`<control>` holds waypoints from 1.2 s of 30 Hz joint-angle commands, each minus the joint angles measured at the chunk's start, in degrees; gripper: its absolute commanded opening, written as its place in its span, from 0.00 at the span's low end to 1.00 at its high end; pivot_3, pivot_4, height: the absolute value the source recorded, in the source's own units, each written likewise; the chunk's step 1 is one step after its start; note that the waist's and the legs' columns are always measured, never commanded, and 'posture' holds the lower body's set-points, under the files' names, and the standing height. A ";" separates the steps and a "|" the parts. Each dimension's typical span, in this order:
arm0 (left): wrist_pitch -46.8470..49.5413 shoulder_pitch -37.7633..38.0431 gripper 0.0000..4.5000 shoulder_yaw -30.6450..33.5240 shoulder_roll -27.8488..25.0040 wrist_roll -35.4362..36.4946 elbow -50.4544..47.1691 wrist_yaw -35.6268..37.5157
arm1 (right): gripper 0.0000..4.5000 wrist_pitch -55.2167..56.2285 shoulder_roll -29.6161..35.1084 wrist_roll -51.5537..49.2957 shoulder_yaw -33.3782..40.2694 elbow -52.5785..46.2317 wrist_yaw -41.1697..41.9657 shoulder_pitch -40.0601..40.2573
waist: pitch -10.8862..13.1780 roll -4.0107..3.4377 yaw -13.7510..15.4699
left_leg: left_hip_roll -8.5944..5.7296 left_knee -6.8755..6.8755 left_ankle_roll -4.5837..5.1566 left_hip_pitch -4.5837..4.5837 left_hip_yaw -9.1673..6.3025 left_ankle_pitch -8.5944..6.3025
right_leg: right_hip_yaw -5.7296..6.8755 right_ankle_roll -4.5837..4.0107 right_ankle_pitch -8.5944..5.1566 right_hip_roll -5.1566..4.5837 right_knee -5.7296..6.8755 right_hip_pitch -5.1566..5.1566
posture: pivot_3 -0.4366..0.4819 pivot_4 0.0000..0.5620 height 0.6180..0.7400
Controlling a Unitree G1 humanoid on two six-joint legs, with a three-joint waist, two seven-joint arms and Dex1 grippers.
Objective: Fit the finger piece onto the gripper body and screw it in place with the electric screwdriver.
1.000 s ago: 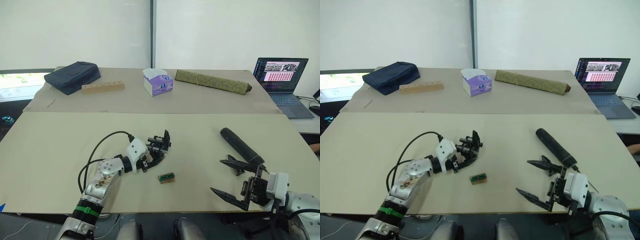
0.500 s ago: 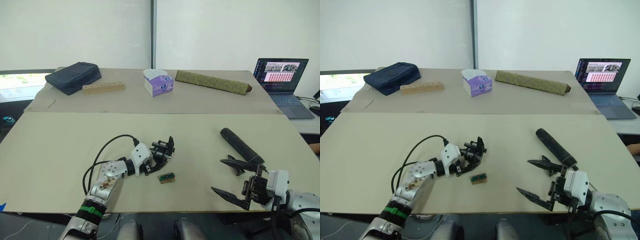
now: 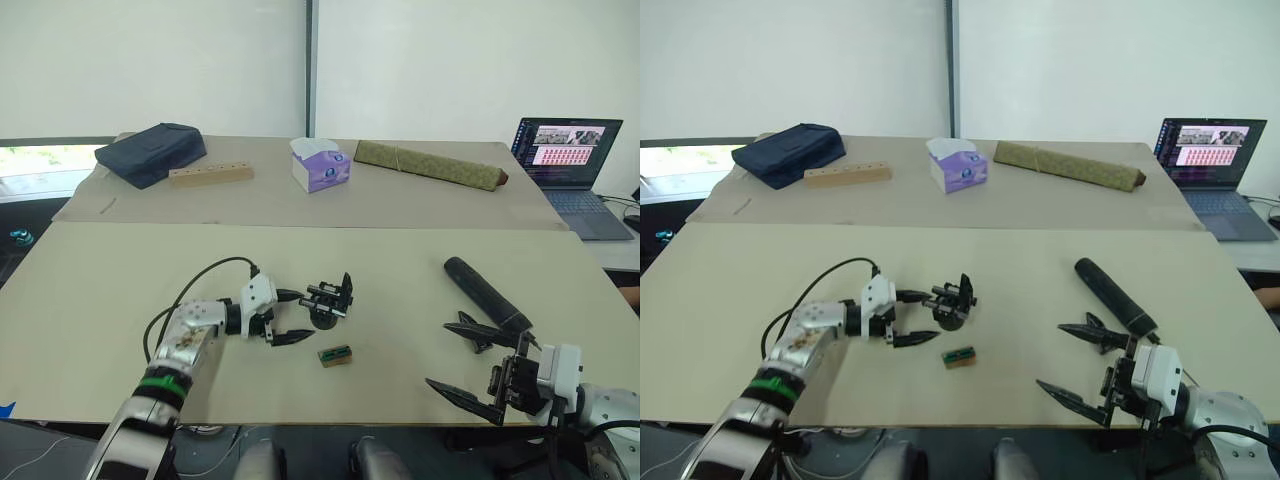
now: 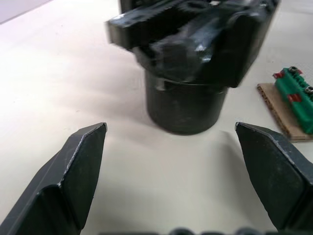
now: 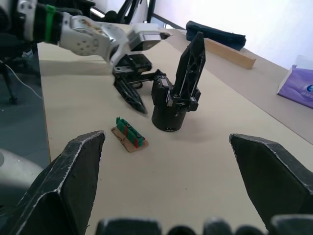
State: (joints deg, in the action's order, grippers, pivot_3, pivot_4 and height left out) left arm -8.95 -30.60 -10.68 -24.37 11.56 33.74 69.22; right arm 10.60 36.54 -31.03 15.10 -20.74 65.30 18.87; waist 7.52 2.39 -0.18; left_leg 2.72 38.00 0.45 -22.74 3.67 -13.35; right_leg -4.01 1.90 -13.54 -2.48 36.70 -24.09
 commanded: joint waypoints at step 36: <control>20.27 19.39 0.51 3.81 11.40 -6.94 -39.76 -32.54 | 1.00 -0.07 0.39 -0.85 1.11 -2.24 -2.07 1.46 | 0.09 -0.10 -0.30 | 0.04 0.09 0.00 -0.08 -0.16 -0.01 | 0.01 0.05 0.00 -0.02 0.05 -0.03 | 0.48 0.27 1.00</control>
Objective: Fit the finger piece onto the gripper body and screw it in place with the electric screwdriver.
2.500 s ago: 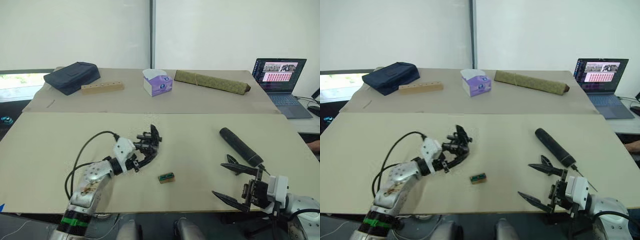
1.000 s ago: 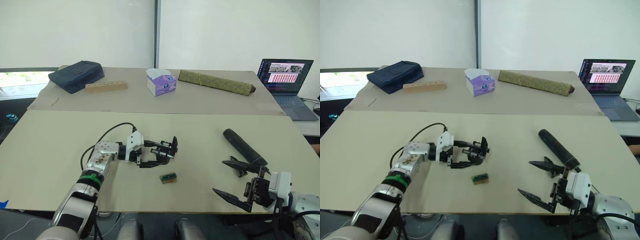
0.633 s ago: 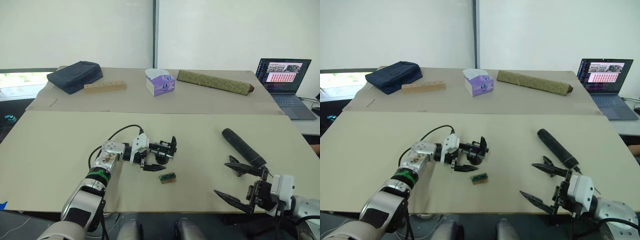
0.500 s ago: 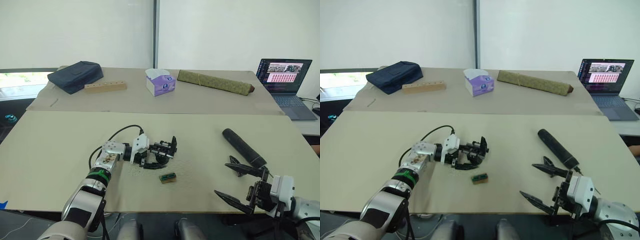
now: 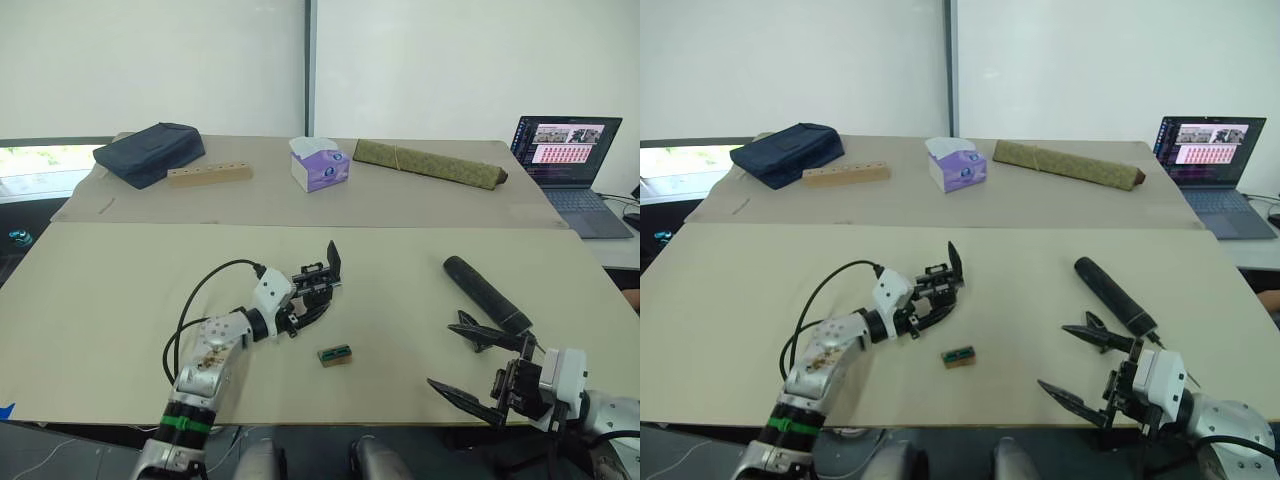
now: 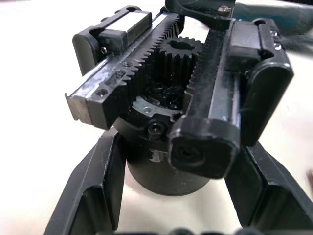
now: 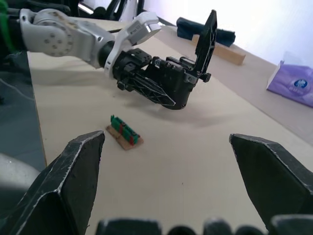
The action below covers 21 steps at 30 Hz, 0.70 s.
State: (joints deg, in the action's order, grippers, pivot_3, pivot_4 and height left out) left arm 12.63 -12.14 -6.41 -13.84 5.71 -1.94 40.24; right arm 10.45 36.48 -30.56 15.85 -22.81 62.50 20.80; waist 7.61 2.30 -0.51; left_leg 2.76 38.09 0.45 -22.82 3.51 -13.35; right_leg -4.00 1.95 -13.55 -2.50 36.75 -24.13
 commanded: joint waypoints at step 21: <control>-4.28 0.81 0.98 -0.15 -9.66 5.66 3.82 9.68 | 1.00 -3.11 2.35 -3.15 0.86 1.13 3.82 -2.74 | 0.00 -0.09 0.02 | 0.02 -0.01 0.00 0.04 0.03 0.00 | 0.01 -0.06 -0.02 0.04 0.02 0.00 | 0.48 0.27 1.00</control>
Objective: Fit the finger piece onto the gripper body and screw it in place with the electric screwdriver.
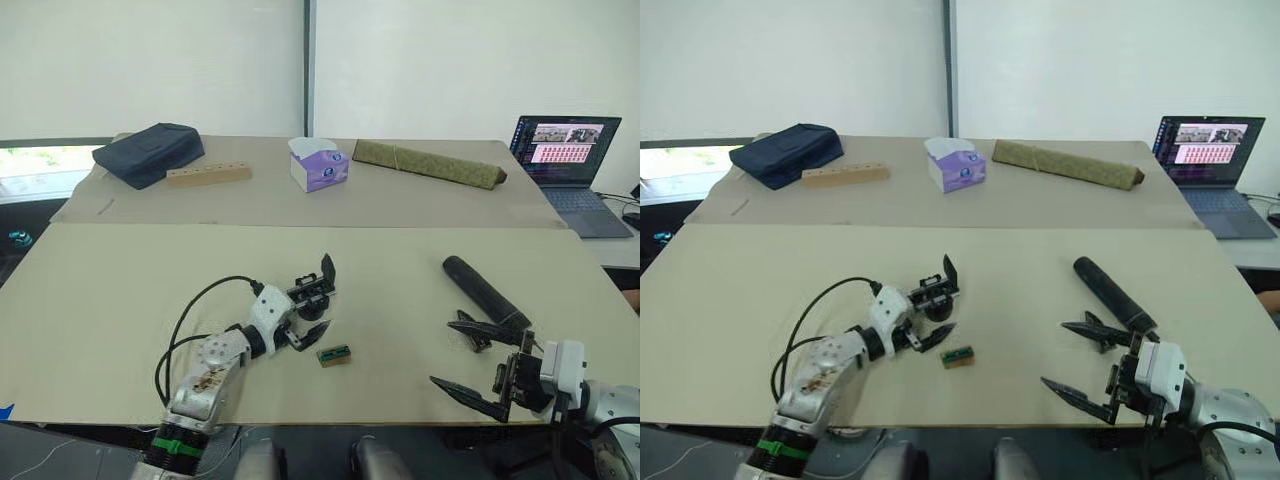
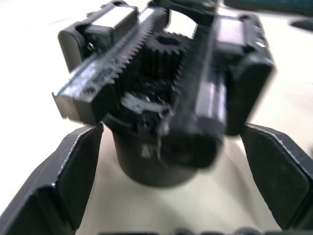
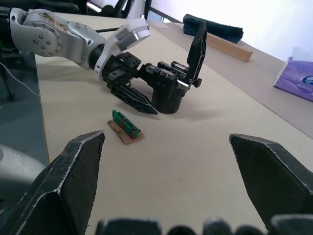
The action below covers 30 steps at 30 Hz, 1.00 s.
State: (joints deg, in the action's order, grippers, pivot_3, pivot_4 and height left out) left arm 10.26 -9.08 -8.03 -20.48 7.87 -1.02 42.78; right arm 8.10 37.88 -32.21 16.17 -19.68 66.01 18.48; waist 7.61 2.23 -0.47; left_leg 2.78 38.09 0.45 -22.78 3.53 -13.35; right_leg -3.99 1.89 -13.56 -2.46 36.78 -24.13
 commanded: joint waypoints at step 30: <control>-32.84 -36.46 0.86 0.91 2.53 -1.08 62.66 39.43 | 1.00 -1.63 -0.15 -3.13 2.44 -7.19 -1.47 6.60 | 0.03 0.03 0.61 | -0.11 0.22 0.01 -0.27 -0.08 0.00 | 0.05 0.11 0.02 0.00 -0.06 -0.01 | 0.48 0.27 1.00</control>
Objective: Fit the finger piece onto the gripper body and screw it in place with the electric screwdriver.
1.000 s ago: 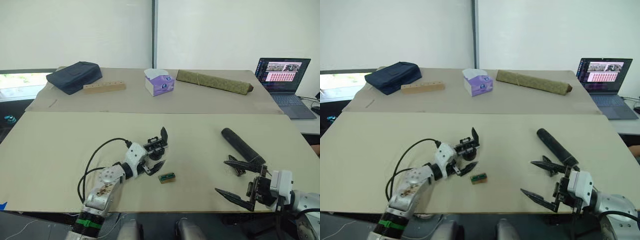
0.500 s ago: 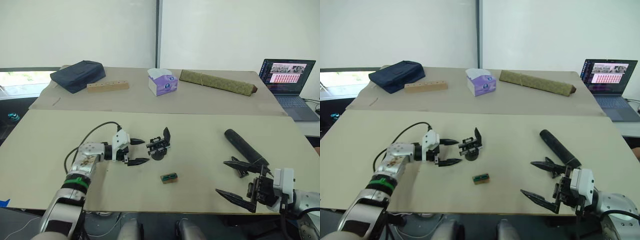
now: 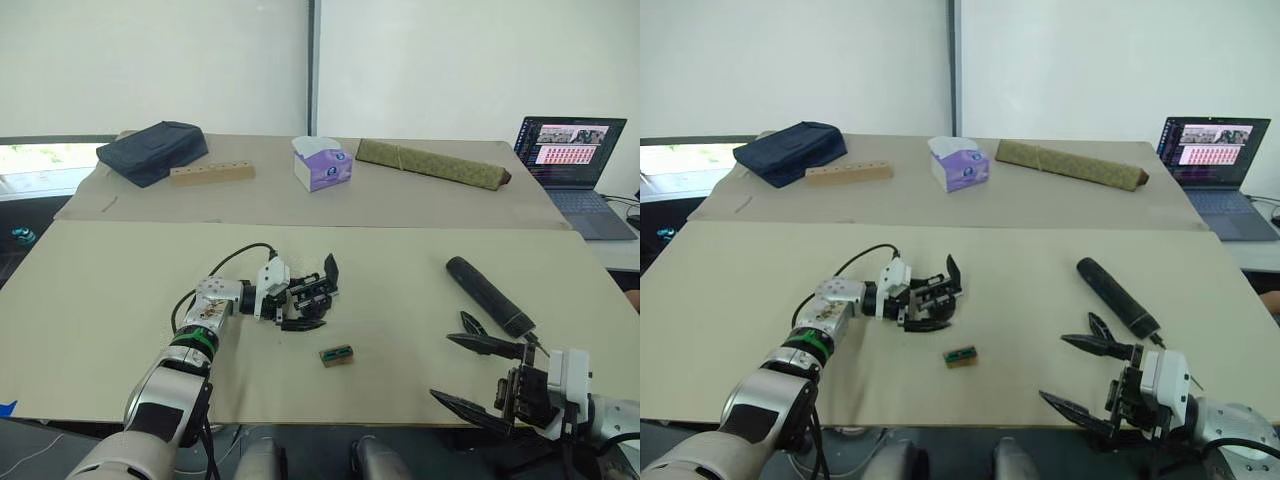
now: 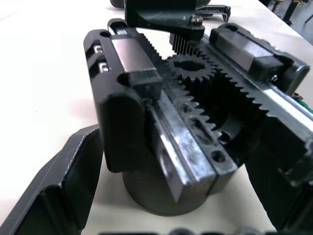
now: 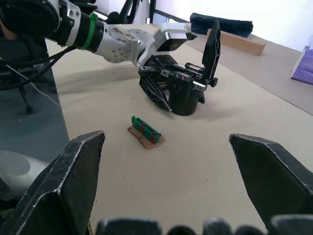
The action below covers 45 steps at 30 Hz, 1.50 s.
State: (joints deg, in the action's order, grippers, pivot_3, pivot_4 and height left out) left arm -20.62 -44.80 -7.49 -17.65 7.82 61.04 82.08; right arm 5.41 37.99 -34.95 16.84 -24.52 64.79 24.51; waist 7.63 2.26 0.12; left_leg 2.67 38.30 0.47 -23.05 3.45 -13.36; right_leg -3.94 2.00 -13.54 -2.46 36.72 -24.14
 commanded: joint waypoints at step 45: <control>29.42 24.43 0.98 0.35 -8.04 2.73 -48.68 -24.99 | 1.00 1.40 -1.24 1.44 0.90 -0.44 0.49 -1.53 | 0.00 -0.10 0.12 | 0.07 0.03 0.02 0.14 0.02 -0.02 | -0.01 -0.04 -0.03 0.00 0.07 0.02 | 0.48 0.27 1.00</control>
State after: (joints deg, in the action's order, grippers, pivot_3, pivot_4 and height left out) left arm 10.21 -19.43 -8.05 -25.05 9.27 10.86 54.33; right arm 5.93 36.98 -32.78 16.53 -23.09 65.63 22.84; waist 7.63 2.16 0.24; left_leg 2.73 38.33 0.48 -22.91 3.49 -13.38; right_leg -3.95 1.96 -13.58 -2.46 36.79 -24.11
